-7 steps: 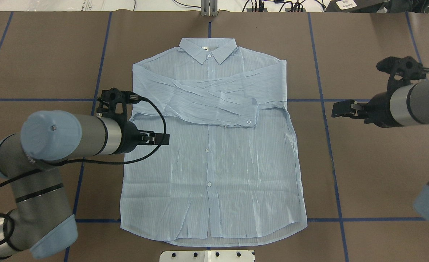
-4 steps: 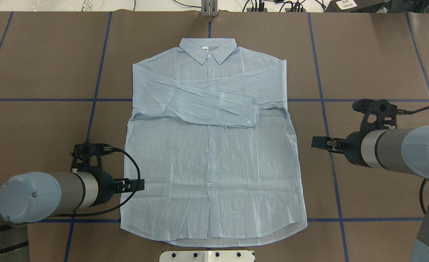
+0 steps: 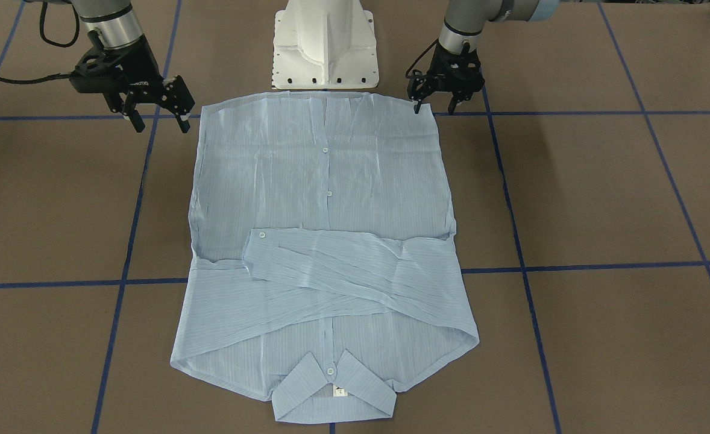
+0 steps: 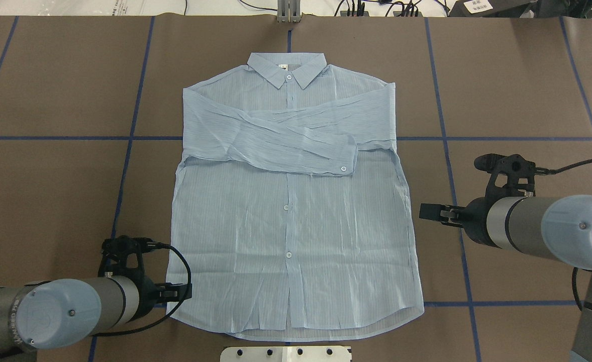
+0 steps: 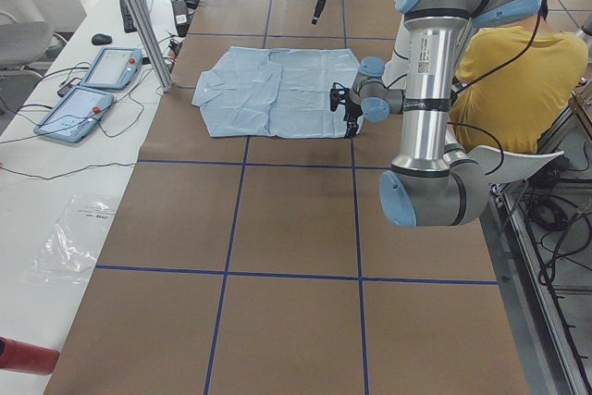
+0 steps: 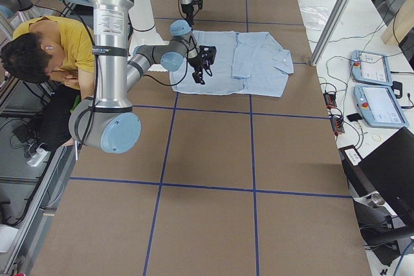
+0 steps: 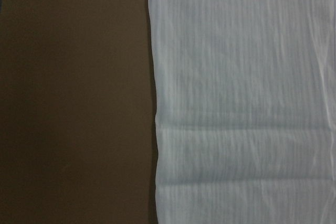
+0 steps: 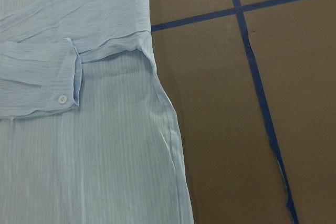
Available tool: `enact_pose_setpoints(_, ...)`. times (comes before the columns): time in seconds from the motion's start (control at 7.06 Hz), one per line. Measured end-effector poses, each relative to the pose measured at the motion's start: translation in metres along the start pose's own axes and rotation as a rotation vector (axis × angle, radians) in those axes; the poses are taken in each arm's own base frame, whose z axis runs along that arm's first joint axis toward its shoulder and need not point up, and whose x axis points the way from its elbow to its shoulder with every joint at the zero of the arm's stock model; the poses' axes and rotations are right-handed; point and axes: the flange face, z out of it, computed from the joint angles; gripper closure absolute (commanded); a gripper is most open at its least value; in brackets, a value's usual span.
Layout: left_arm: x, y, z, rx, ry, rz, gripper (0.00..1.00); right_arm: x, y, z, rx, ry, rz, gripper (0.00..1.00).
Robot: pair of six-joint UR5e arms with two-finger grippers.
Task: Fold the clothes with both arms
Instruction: 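Position both grippers at the hem corners nearest the robot and grasp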
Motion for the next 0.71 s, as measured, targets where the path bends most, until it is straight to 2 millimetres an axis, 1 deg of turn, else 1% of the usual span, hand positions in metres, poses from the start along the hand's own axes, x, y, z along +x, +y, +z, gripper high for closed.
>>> enact_pose_setpoints(0.28, 0.0019, 0.0083, 0.0025, -0.011, -0.002, 0.0, 0.69, 0.0004, 0.0014, 0.0, 0.001, -0.009, -0.002, 0.0)
enact_pose_setpoints(0.71, 0.0028, 0.0105, 0.0044, -0.016, -0.004, 0.002, 0.69, 0.0009, 0.0025, 0.0018, 0.0, -0.008, -0.004, 0.0)
